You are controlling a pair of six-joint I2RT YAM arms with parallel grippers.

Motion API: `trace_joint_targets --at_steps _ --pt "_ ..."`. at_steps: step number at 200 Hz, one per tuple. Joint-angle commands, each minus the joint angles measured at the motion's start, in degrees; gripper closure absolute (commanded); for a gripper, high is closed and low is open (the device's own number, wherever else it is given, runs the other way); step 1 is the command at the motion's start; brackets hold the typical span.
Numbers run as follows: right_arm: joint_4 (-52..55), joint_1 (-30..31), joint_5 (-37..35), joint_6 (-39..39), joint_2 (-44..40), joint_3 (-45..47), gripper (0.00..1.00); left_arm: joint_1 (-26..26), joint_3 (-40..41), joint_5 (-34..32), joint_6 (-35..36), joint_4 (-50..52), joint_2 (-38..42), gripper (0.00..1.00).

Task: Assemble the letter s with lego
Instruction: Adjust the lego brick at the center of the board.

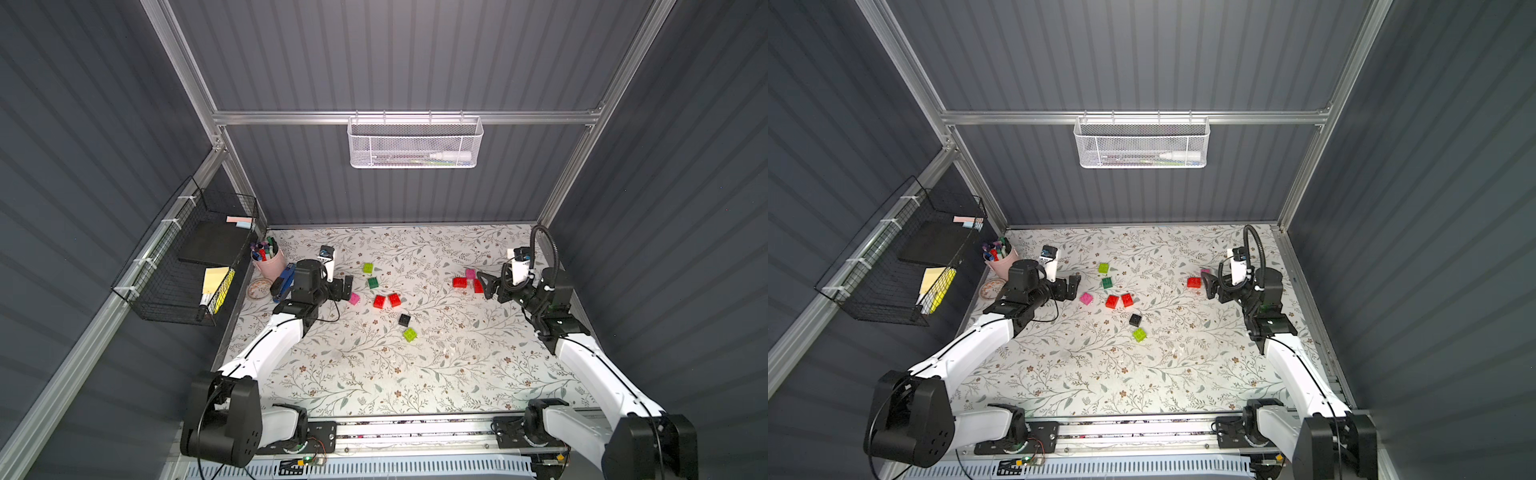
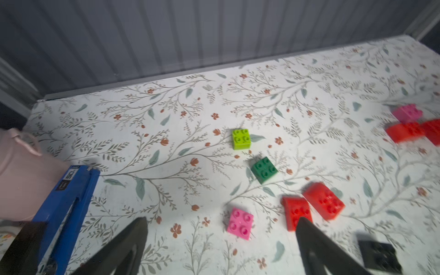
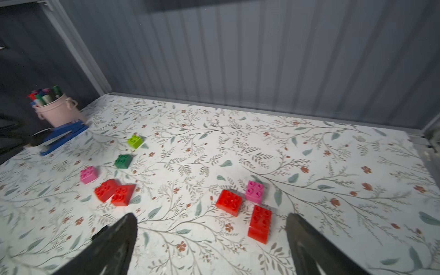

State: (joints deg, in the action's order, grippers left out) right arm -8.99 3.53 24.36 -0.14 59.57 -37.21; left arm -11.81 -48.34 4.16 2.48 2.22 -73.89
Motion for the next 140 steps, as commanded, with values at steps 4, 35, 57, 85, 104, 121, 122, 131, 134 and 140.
trace_joint_targets --at_steps 4,35,57,85,104,121,122,131,134,140 --pt "14.0 2.6 4.9 -2.5 -1.7 -3.3 0.01 -1.6 -5.6 3.7 6.8 19.3 0.3 0.00" --pt "22.4 6.2 7.1 -4.3 -2.3 -6.2 0.01 -3.1 -10.7 11.4 17.0 28.0 -0.3 0.01" --pt "24.8 8.9 8.7 -4.9 -2.1 -7.1 0.01 -3.3 -12.1 19.6 27.0 30.4 -1.0 0.01" --pt "26.0 11.9 10.4 -4.3 -1.3 -7.9 0.01 -4.0 -14.6 25.3 36.6 33.0 -4.7 0.01" --pt "27.3 12.9 11.5 -3.6 -0.1 -8.8 0.01 -4.8 -15.1 25.9 41.4 32.4 -7.3 0.01" --pt "28.8 13.9 11.8 -3.3 1.6 -10.1 0.01 -6.0 -16.0 24.3 44.8 31.7 -10.0 0.01" --pt "28.9 14.0 11.8 -3.3 1.6 -10.1 0.01 -6.0 -16.0 24.1 44.9 31.5 -10.2 0.01" --pt "29.1 14.3 11.9 -3.0 2.3 -10.7 0.01 -6.5 -16.1 22.4 46.7 30.2 -11.7 0.01" --pt "28.9 14.5 12.0 -2.8 2.6 -10.8 0.01 -6.6 -16.1 21.9 47.2 29.6 -12.2 0.01" --pt "28.3 14.6 11.8 -2.3 3.0 -10.8 0.01 -6.8 -16.3 21.1 48.4 28.5 -13.5 0.01"
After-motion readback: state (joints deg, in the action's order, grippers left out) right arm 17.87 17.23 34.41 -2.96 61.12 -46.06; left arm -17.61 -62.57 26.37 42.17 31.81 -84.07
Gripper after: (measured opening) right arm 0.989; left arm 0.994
